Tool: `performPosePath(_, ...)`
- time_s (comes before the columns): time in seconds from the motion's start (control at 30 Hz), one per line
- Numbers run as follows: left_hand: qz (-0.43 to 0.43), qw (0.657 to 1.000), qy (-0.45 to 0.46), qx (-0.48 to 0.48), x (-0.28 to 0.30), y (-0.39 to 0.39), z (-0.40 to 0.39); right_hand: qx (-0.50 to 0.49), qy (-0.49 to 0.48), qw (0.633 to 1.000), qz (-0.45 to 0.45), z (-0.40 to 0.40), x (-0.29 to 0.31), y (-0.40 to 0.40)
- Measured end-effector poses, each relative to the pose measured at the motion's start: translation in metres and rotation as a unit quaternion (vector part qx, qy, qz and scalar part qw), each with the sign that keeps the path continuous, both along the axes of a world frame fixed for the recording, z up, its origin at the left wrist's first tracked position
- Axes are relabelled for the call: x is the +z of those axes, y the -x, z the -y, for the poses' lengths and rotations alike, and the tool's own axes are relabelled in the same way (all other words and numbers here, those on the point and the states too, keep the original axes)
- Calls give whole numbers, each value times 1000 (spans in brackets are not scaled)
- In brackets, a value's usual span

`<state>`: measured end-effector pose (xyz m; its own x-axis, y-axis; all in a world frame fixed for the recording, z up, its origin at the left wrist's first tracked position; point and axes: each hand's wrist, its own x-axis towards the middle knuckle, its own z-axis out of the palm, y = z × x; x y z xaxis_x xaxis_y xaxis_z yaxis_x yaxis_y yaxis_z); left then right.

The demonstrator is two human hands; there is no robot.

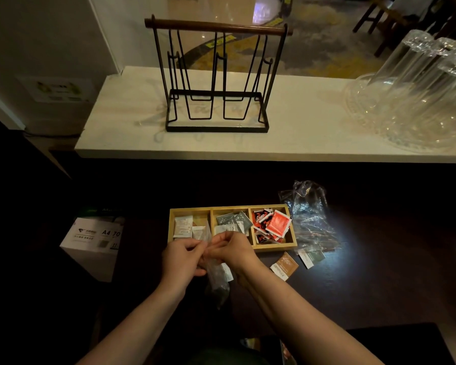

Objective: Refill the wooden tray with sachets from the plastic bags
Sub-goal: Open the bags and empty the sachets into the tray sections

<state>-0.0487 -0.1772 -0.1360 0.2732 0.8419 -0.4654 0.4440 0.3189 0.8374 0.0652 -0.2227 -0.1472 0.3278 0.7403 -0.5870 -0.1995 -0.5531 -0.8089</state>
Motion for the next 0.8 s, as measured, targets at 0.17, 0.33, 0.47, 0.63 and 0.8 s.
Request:
performPosePath(0.17, -48, 998, -32, -29, 0, 3, 2, -24, -3, 1000, -3, 2, -2, 3)
performPosePath(0.33, -101, 988, -92, -78, 0, 3, 2, -29, -15, 999, -43, 8, 1, 5)
performPosePath(0.47, -125, 974, -158, -108, 0, 3, 7, -52, -27, 993, -100, 8, 7, 3)
performPosePath(0.63, -47, 994, -79, -66, -4, -3, 15, 44, -48, 988, 139, 8, 10, 9)
performPosePath(0.8, 5, 1000, -28, 4, -4, -9, 24, 36, -40, 979, 197, 3, 12, 17)
